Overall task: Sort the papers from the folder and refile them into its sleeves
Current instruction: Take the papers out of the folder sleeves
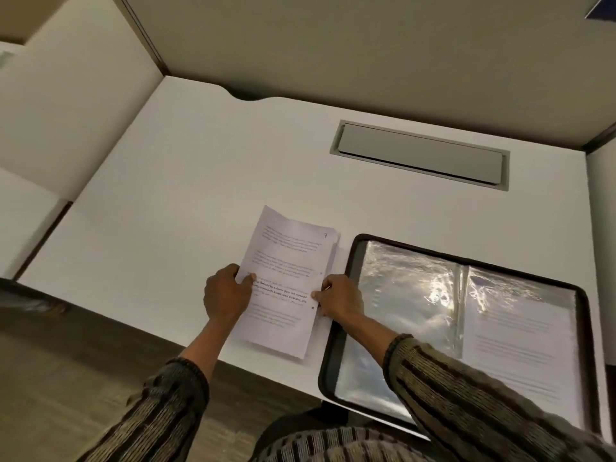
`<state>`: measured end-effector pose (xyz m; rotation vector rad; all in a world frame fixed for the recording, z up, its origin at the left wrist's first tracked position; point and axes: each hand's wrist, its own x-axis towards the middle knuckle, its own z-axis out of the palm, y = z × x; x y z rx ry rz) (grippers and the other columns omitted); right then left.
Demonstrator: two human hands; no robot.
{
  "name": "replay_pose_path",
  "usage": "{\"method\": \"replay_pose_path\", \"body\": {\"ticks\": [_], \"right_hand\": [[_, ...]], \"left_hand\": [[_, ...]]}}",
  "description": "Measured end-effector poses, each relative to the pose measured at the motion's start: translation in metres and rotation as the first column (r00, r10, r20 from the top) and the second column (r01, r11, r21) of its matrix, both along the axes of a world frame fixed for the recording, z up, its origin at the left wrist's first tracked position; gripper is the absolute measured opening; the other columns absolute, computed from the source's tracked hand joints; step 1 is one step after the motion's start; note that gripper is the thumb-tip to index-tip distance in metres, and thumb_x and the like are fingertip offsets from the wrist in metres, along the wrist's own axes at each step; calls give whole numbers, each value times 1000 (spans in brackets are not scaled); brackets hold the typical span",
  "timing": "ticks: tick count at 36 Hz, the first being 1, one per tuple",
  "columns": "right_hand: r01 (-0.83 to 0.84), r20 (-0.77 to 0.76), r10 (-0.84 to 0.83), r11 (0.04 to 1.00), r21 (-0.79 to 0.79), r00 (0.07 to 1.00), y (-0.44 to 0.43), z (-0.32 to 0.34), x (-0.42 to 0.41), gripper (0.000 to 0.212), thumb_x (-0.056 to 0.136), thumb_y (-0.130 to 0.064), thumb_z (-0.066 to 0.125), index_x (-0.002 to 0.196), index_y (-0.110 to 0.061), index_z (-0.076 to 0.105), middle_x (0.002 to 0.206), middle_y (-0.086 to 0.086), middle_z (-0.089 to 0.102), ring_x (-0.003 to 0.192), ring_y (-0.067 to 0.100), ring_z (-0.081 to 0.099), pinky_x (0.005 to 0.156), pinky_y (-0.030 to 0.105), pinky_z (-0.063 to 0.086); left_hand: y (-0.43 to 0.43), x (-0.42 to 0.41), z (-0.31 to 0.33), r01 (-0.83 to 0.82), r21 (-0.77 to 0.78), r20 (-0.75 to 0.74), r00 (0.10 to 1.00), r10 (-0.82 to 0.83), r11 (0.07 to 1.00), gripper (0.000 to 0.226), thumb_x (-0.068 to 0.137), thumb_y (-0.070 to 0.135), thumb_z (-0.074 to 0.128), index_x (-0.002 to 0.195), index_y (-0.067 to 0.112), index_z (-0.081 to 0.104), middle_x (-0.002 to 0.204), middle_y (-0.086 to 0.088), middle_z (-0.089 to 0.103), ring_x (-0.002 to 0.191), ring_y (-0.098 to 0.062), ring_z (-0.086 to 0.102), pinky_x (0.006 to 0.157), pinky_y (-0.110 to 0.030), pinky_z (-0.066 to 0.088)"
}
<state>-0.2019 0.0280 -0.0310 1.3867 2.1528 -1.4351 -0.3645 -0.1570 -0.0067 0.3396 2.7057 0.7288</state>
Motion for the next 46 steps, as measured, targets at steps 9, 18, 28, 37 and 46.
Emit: {"method": "replay_pose_path", "body": {"ticks": [9, 18, 28, 37, 46], "right_hand": [[-82, 91, 70, 988, 135, 993, -4, -8, -2, 25, 95, -38, 73, 81, -27, 55, 86, -4, 70, 80, 15, 69, 72, 31, 56], [-169, 155, 136, 960, 223, 978, -8, -8, -5, 21, 99, -39, 64, 100, -18, 62, 93, -2, 66, 84, 17, 64, 74, 33, 56], [-78, -28, 83, 986, 151, 996, -3, 4, 19, 8, 101, -28, 63, 97, -23, 59, 82, -5, 68, 73, 15, 68, 68, 38, 61], [148, -125, -118, 953, 265, 985, 29, 15, 129, 11, 91, -23, 69, 87, -33, 67, 81, -17, 72, 74, 2, 67, 72, 35, 59], [266, -47, -271, 872, 411, 961, 58, 26, 225, 10, 91, -24, 75, 91, -30, 68, 92, -13, 69, 80, 6, 65, 71, 31, 52]], "left_hand": [[8, -10, -18, 109, -217, -46, 992, -122, 970, 30, 95, 35, 72, 77, 16, 58, 79, 0, 66, 74, -27, 65, 65, -35, 52], [13, -12, -16, 158, -298, -22, 985, -172, 941, 44, 91, 34, 80, 121, 10, 59, 117, -9, 64, 104, -33, 67, 79, -44, 54], [22, 1, -13, 184, -297, -87, 972, -219, 937, 61, 90, 22, 79, 138, 1, 48, 137, -19, 50, 121, -40, 56, 100, -53, 50], [65, 63, -11, 403, -145, -65, 908, -415, 904, 64, 89, 23, 82, 140, 4, 49, 147, -16, 46, 133, -36, 49, 109, -53, 47], [139, 166, 9, 739, 8, -49, 673, -738, 674, 63, 97, 32, 71, 150, 12, 42, 161, -11, 35, 145, -31, 38, 117, -44, 41]]}}
